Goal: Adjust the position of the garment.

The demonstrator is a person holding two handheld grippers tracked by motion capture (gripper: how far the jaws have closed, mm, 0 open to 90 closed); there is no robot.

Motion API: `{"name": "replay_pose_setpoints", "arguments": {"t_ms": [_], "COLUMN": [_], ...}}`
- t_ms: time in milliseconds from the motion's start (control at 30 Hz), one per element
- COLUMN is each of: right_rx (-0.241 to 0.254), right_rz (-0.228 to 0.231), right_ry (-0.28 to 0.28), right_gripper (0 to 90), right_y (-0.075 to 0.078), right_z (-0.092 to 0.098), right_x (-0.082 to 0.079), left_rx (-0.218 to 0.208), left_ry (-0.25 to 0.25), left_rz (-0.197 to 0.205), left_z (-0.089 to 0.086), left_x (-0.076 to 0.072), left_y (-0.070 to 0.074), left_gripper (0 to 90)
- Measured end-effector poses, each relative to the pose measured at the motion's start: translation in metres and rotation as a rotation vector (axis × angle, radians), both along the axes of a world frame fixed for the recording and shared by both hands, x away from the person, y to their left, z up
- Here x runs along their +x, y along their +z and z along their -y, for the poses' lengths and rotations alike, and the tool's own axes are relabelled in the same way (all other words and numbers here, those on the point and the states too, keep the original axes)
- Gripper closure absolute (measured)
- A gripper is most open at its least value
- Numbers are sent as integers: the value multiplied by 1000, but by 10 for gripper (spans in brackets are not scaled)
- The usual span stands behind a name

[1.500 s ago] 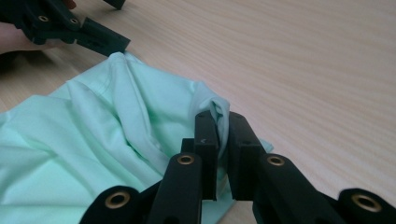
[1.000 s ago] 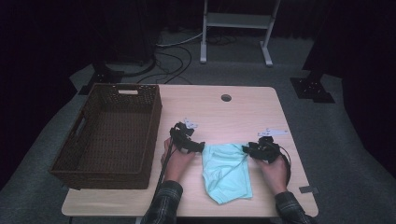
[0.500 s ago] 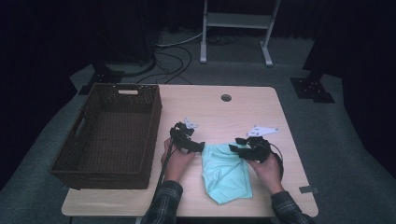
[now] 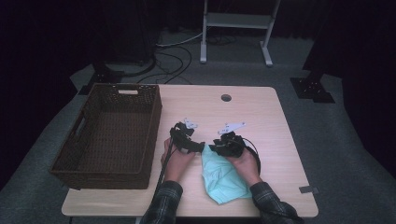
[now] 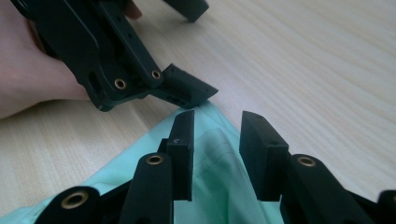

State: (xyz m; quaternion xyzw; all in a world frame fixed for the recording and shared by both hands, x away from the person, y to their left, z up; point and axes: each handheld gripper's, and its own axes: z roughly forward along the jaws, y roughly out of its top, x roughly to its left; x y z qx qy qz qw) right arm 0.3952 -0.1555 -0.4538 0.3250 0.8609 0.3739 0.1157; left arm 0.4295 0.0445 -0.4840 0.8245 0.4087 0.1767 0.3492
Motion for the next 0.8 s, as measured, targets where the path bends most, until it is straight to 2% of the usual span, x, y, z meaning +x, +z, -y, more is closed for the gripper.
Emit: {"name": "replay_pose_setpoints", "arguments": {"t_ms": [67, 167, 200, 267, 400, 600, 800], "right_rx": [-22, -53, -56, -49, -15, 61, 110], "right_rz": [-4, -11, -5, -1, 36, 60, 57], "right_ry": [11, 13, 23, 29, 32, 48, 63], "right_gripper": [667, 790, 835, 860, 866, 867, 866], "right_y": [-4, -8, -9, -8, 3, 20, 21], "right_z": [-4, -7, -7, -5, 8, 36, 68], "right_x": [2, 3, 3, 0, -10, -32, -55], "left_rx": [0, -1, -1, -1, 0, 1, 1], "left_ry": [0, 0, 0, 0, 0, 0, 0], "left_rz": [0, 0, 0, 0, 0, -1, 0], "left_z": [0, 0, 0, 0, 0, 0, 0], "left_x": [0, 0, 0, 0, 0, 0, 0], "left_y": [0, 0, 0, 0, 0, 0, 0], "left_gripper": [0, 0, 0, 0, 0, 0, 0]}}
